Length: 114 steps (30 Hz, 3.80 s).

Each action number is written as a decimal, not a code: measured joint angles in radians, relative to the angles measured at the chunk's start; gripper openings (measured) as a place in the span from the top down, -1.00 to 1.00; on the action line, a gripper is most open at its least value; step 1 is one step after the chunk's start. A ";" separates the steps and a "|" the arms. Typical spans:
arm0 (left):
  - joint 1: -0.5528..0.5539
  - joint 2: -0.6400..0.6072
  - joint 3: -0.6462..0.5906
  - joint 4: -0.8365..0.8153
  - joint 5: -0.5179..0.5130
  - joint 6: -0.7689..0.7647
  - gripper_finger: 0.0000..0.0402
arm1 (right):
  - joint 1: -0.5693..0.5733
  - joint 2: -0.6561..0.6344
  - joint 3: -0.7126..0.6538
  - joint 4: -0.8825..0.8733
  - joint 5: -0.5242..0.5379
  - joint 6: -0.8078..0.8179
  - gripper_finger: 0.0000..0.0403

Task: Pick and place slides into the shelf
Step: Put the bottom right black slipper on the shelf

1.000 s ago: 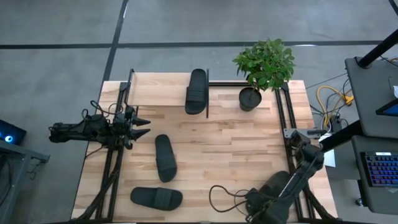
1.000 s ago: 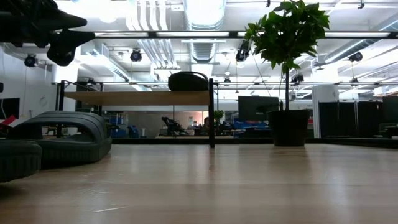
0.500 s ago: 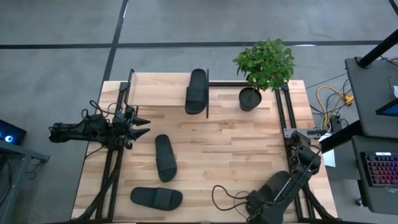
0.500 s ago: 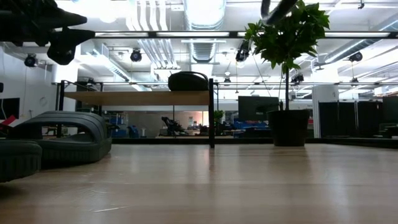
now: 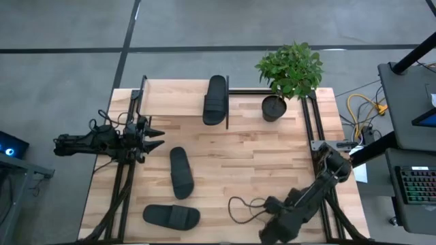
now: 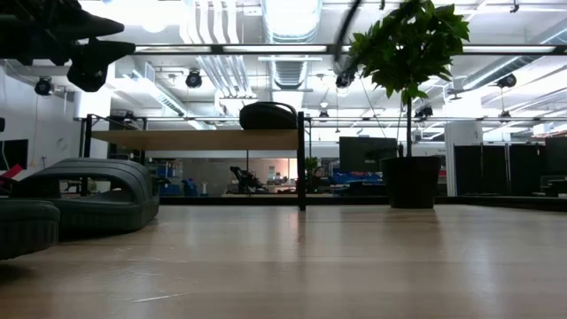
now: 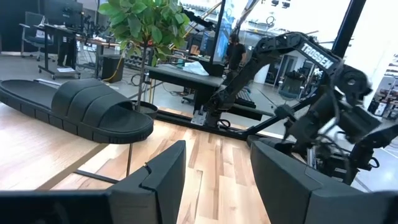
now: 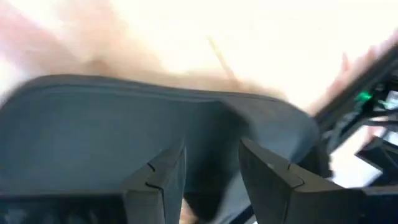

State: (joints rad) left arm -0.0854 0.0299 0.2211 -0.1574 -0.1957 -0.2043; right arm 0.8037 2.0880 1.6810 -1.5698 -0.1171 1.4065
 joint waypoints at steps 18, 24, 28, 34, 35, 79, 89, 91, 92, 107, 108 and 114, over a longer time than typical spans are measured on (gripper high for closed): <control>0.000 0.000 0.000 0.003 0.000 0.000 0.17 | -0.033 -0.212 -0.145 0.046 -0.178 0.227 -0.19; 0.000 0.002 0.000 0.002 0.000 0.000 0.17 | -0.032 -0.198 -0.158 0.064 -0.172 0.267 -0.34; 0.000 0.003 0.000 0.000 0.000 0.001 0.17 | -0.030 -0.163 -0.158 0.049 -0.171 0.244 -0.31; 0.000 0.004 0.000 0.001 -0.001 0.001 0.17 | -0.030 -0.093 -0.159 0.044 -0.171 0.134 -0.25; 0.000 0.004 0.000 0.002 -0.001 0.001 0.17 | -0.030 -0.081 -0.159 0.031 -0.170 0.123 -0.24; 0.000 0.005 0.000 0.002 -0.002 0.002 0.17 | 0.011 -0.043 -0.176 0.001 0.081 0.165 0.94; 0.000 0.006 0.000 0.018 0.007 0.005 0.17 | 0.039 -0.187 -0.148 0.013 0.690 0.210 0.95; 0.000 0.006 0.000 0.018 0.009 0.008 0.17 | 0.043 -0.209 -0.147 0.010 0.780 0.196 0.95; 0.000 0.007 0.000 0.019 0.011 0.008 0.17 | 0.044 -0.219 -0.147 0.010 0.829 0.189 0.95; 0.000 0.077 -0.055 0.289 0.327 0.294 0.17 | 0.054 -0.283 -0.147 0.274 1.501 -0.121 0.96; 0.000 0.096 -0.060 0.315 0.344 0.318 0.17 | 0.053 -0.283 -0.147 0.298 1.500 -0.134 0.96; 0.000 0.253 -0.100 0.553 0.453 0.398 0.17 | 0.053 -0.283 -0.134 0.498 1.444 -0.277 0.96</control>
State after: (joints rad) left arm -0.0856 0.2825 0.1213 0.3954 0.2571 0.1935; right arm 0.8570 1.8053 1.5472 -1.0722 1.3265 1.1296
